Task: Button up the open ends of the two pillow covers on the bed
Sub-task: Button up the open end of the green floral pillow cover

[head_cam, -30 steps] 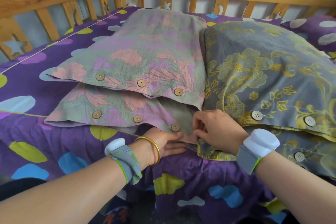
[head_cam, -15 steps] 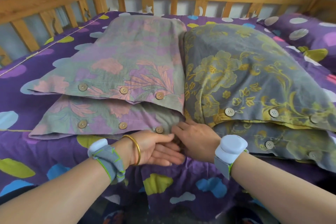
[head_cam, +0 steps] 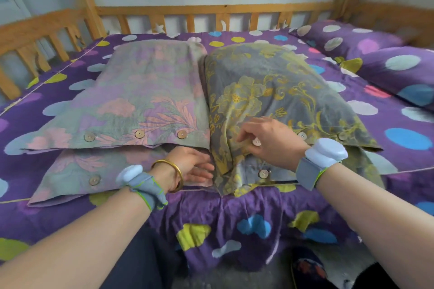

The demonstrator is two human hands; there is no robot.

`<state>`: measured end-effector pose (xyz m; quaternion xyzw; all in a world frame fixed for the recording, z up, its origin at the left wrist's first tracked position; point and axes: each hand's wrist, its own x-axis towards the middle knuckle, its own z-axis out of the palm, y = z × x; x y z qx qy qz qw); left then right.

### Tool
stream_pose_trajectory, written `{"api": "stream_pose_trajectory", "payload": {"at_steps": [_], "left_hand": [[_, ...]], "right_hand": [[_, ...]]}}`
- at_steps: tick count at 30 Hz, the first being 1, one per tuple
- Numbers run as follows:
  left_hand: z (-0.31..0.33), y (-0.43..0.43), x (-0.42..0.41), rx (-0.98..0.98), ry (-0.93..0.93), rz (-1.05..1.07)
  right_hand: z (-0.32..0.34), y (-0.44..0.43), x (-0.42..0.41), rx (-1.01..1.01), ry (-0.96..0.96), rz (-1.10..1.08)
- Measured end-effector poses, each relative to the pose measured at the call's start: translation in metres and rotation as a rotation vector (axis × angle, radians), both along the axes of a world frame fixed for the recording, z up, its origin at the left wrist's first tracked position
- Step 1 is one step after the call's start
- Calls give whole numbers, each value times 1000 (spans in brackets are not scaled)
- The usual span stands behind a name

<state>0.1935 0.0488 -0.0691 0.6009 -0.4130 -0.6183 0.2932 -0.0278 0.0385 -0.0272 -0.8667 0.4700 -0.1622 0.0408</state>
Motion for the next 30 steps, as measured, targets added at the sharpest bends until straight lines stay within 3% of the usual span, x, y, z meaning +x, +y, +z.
{"api": "stream_pose_trajectory", "payload": {"at_steps": [8,12,14,21,28,30], "left_hand": [[-37,-1,-48,35,68,279],[-76,-29,-43,-4,-58,385],[-51,-17,-47,10,-68,401],[-22,-20,-33,34,-306,310],[15,-28,-30,-33,-778,-78],[36,-24,-39,-38,-757,-128]], "right_hand": [[-30,27,-12,-98,142,-34],[-29,17,-5,-213,220,-56],[-28,11,-3,-225,226,-73],[-25,-1,-13,-1,218,-16],[-9,0,-32,60,34,-50],[1,-1,-39,108,12,-83]]}}
